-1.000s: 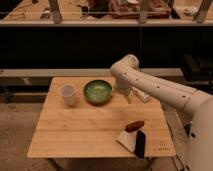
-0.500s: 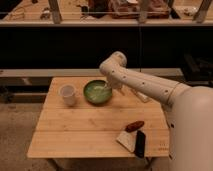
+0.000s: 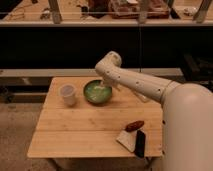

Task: Pick up the ceramic bowl

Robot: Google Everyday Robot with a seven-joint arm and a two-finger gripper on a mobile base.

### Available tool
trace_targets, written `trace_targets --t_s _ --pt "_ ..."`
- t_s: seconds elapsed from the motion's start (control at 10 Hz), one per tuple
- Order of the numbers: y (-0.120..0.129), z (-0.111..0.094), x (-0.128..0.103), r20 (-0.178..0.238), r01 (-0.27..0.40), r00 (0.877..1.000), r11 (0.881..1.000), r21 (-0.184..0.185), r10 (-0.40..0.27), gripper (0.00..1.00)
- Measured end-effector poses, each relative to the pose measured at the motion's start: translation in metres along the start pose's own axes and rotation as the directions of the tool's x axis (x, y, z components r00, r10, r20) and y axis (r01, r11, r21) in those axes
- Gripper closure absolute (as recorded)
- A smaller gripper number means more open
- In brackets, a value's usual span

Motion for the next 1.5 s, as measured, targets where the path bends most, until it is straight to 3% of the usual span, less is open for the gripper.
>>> trace_targets --t_s 0.3,0.4,0.5,0.6,0.8,1.0,1.5 --pt "-0.014 0.004 0.006 0.027 0.009 1.000 0.999 0.032 -0.009 0.29" --pt "-0.005 0.006 0.009 0.067 0.003 0.998 0.997 0.080 -0.009 0.29" --pt "0.001 0.006 0.013 0.098 -0.006 0.995 0.988 0.153 -0.009 0.29" --pt "0.005 0.007 0.015 0.136 -0.020 0.991 0.970 0.242 -0.013 0.29" --pt "0.002 0.008 0.012 0.182 -0.017 0.982 0.935 0.353 -0.051 0.29" --pt "-0.004 0.012 0.007 0.204 -0.004 0.976 0.934 0.358 -0.074 0.29" --pt "-0.004 0.048 -0.008 0.244 0.017 0.965 0.948 0.317 -0.099 0.29"
